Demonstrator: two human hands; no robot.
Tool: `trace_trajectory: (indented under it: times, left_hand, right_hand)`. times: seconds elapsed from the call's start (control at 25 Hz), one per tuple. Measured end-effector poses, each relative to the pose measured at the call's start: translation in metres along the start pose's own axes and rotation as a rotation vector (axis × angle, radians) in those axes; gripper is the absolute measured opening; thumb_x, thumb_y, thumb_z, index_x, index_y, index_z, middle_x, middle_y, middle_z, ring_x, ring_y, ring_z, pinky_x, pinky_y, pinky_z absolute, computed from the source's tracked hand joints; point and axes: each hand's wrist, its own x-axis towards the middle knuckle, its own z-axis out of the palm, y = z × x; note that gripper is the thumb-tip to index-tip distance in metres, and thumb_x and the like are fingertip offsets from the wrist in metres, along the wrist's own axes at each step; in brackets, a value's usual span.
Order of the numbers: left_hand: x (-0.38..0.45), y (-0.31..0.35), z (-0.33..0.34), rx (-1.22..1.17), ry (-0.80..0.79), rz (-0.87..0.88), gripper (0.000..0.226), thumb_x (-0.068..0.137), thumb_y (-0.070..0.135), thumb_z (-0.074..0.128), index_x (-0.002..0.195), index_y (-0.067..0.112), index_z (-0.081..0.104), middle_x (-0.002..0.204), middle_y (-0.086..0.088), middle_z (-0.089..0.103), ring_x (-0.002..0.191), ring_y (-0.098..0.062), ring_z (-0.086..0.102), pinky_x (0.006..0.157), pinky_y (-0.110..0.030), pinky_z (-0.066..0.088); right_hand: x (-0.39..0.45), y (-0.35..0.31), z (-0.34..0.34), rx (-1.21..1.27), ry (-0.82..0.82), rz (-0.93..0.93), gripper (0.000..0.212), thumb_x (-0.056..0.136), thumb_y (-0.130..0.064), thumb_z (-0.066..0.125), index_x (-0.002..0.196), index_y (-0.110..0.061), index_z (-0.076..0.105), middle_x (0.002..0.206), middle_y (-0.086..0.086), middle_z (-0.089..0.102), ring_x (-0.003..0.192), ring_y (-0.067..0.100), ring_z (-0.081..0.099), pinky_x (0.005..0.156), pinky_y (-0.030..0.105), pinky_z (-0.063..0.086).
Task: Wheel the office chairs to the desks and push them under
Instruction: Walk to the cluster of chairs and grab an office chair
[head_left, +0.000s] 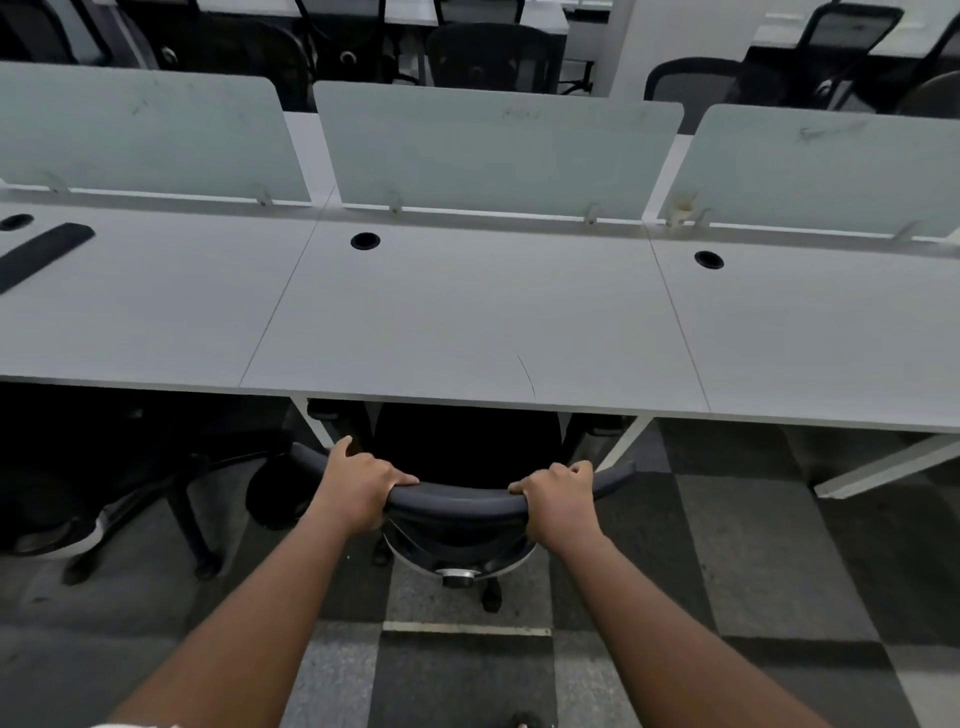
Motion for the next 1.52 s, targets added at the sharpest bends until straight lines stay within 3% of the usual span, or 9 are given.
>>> trace_trajectory:
  times: [0.36,0.48,0.6,0.68,0.8,0.92,1.12,1.52]
  left_hand:
    - [-0.021,0.008,0.006,0.025,-0.009,-0.017,0.058,0.09,0.03,0.057,0.142,0.052,0.046,0.134,0.019,0.059,0.13,-0.01,0.05,0.117,-0.046,0.022]
    - [-0.029,0.01,0.009,0.035,-0.018,-0.035,0.066,0.091,0.036,0.061,0.15,0.048,0.035,0.14,0.014,0.055,0.135,-0.015,0.044,0.116,-0.051,0.023]
    - [-0.043,0.016,0.007,0.027,0.016,-0.038,0.105,0.079,0.055,0.074,0.161,0.037,0.01,0.156,0.003,0.038,0.147,-0.022,0.029,0.117,-0.063,0.018]
    - [-0.057,0.02,0.004,0.024,0.092,0.005,0.118,0.073,0.065,0.075,0.161,0.035,0.001,0.164,-0.002,0.024,0.153,-0.024,0.017,0.117,-0.067,0.014]
    - [-0.083,0.029,-0.002,0.03,0.175,0.066,0.121,0.073,0.074,0.069,0.16,0.035,-0.006,0.169,-0.005,0.011,0.156,-0.025,0.004,0.117,-0.068,0.009]
    - [-0.107,0.053,-0.014,0.027,0.22,0.116,0.112,0.078,0.078,0.059,0.161,0.032,-0.002,0.168,-0.006,0.012,0.156,-0.025,0.005,0.119,-0.067,0.01]
    - [-0.134,0.154,-0.049,0.087,0.301,0.37,0.104,0.082,0.077,0.054,0.162,0.029,0.007,0.167,-0.005,0.019,0.156,-0.025,0.01,0.12,-0.064,0.01]
    - [-0.179,0.431,-0.11,0.203,0.369,0.731,0.102,0.084,0.074,0.057,0.162,0.029,0.008,0.167,-0.007,0.019,0.155,-0.026,0.011,0.12,-0.066,0.009]
  right_hand:
    - [-0.019,-0.004,0.007,0.031,0.0,-0.029,0.051,0.085,-0.026,0.068,0.133,-0.042,0.06,0.114,-0.008,0.067,0.112,0.022,0.056,0.101,0.048,0.029]
    - [-0.027,-0.007,0.007,0.038,-0.055,-0.032,0.059,0.083,-0.027,0.072,0.138,-0.042,0.056,0.124,-0.005,0.064,0.12,0.024,0.052,0.107,0.055,0.026]
    - [-0.035,-0.007,-0.001,0.059,-0.142,-0.019,0.087,0.078,-0.034,0.079,0.153,-0.04,0.035,0.145,0.003,0.049,0.139,0.031,0.037,0.115,0.068,0.014]
    - [-0.048,-0.01,-0.005,0.072,-0.101,0.003,0.11,0.074,-0.045,0.084,0.159,-0.04,0.015,0.158,0.007,0.034,0.149,0.033,0.023,0.116,0.07,0.009]
    - [-0.086,-0.023,-0.005,0.128,0.034,0.08,0.125,0.072,-0.056,0.083,0.16,-0.04,-0.004,0.167,0.011,0.017,0.155,0.035,0.007,0.118,0.068,0.01]
    - [-0.133,-0.029,-0.004,0.159,0.143,0.188,0.126,0.073,-0.064,0.079,0.16,-0.039,-0.009,0.169,0.012,0.011,0.156,0.035,0.003,0.119,0.067,0.013]
    - [-0.239,0.028,-0.007,0.169,0.164,0.458,0.124,0.072,-0.069,0.075,0.16,-0.037,-0.005,0.168,0.014,0.012,0.156,0.036,0.004,0.118,0.067,0.013]
    - [-0.456,0.228,0.025,0.189,0.139,0.896,0.124,0.072,-0.076,0.071,0.16,-0.037,-0.007,0.168,0.014,0.013,0.155,0.036,0.008,0.118,0.066,0.017]
